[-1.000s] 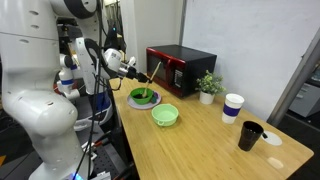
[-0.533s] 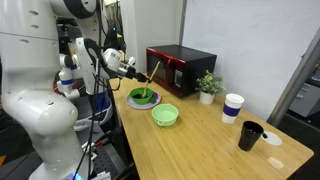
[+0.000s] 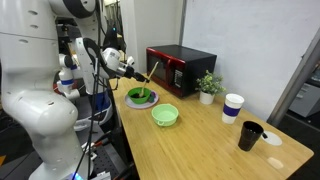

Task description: Use the spoon to pick the objects in the green bowl and put them in the green pot

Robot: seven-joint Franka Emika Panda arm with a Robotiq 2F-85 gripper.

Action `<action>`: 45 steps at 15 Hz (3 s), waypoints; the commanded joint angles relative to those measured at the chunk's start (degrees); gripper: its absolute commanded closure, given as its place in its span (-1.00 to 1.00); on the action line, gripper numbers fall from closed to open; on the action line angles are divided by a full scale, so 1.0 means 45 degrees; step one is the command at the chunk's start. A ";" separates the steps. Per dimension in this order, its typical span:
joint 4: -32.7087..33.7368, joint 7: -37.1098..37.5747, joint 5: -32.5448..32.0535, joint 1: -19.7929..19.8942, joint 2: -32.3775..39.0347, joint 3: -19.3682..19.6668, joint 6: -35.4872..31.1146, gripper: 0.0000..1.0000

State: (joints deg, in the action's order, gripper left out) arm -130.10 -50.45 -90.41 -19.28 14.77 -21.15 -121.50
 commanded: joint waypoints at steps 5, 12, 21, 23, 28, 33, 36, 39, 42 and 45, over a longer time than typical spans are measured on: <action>-0.0194 -0.0634 0.0778 0.0400 0.0069 0.0198 -0.2324 0.89; -0.0341 -0.0935 0.1522 0.0818 0.0032 0.0620 -0.3814 0.89; -0.0499 -0.0838 0.2235 0.1334 -0.0293 0.1279 -0.4430 0.89; -0.0491 -0.0902 0.2309 0.1471 -0.0482 0.1367 -0.4612 0.89; -0.0479 -0.1018 0.2528 0.1728 -0.0855 0.1547 -0.5257 0.89; -0.0511 -0.1169 0.2891 0.1824 -0.0979 0.1672 -0.5857 0.89; -0.0647 -0.1268 0.3364 0.1867 -0.1238 0.1660 -0.6071 0.89; -0.0751 -0.1378 0.3974 0.1891 -0.1564 0.1681 -0.6099 0.89; -0.0964 -0.1585 0.4813 0.1978 -0.2004 0.1743 -0.6146 0.89; -0.1292 -0.1908 0.5759 0.2041 -0.2527 0.1877 -0.6151 0.89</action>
State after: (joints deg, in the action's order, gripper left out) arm -132.82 -55.99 -68.43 -11.58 7.25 -13.25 -146.84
